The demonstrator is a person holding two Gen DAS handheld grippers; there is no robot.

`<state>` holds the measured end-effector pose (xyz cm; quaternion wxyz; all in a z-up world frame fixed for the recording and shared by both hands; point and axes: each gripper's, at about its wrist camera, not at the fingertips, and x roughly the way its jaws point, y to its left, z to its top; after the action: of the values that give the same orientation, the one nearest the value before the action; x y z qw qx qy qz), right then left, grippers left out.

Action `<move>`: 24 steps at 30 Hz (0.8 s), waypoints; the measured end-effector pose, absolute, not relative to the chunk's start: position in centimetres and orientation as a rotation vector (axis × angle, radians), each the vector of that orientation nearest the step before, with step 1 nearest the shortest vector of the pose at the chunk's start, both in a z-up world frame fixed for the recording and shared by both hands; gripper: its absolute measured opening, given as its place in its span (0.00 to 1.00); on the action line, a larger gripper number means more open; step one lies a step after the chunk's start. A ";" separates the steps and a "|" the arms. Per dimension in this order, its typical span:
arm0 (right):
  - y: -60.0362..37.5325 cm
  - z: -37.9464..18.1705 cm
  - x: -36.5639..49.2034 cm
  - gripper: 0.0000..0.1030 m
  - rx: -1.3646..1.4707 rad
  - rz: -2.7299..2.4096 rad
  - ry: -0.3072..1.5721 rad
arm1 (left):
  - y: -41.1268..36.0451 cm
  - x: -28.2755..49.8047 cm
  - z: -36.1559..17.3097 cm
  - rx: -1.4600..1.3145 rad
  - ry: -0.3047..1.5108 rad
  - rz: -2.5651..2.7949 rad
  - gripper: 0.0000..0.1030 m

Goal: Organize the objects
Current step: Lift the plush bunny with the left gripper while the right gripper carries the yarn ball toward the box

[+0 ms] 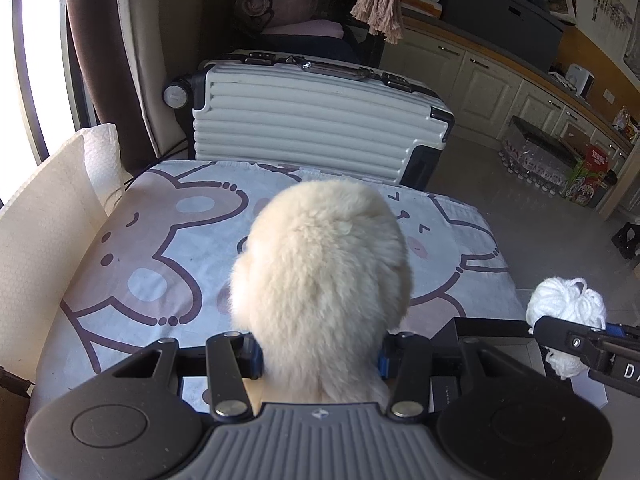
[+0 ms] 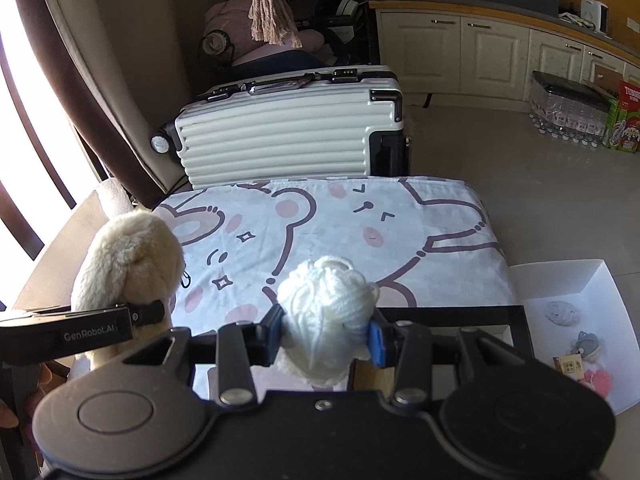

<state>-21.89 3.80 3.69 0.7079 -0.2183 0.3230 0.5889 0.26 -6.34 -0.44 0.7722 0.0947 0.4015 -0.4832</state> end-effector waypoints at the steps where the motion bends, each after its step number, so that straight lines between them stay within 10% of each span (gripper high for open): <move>1: 3.7 3.7 -21.6 0.42 -0.484 1.301 0.720 | -6.5 0.0 -0.5 0.207 0.871 -1.052 0.47; 24: -0.9 2.8 -13.4 0.42 -0.441 1.114 0.756 | -12.6 -8.2 -1.2 0.208 0.922 -1.239 0.47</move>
<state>-13.35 -0.88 2.83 0.7595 -0.2025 0.3471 0.5116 -8.19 -12.64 -1.17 0.7114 0.0936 0.4157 -0.5588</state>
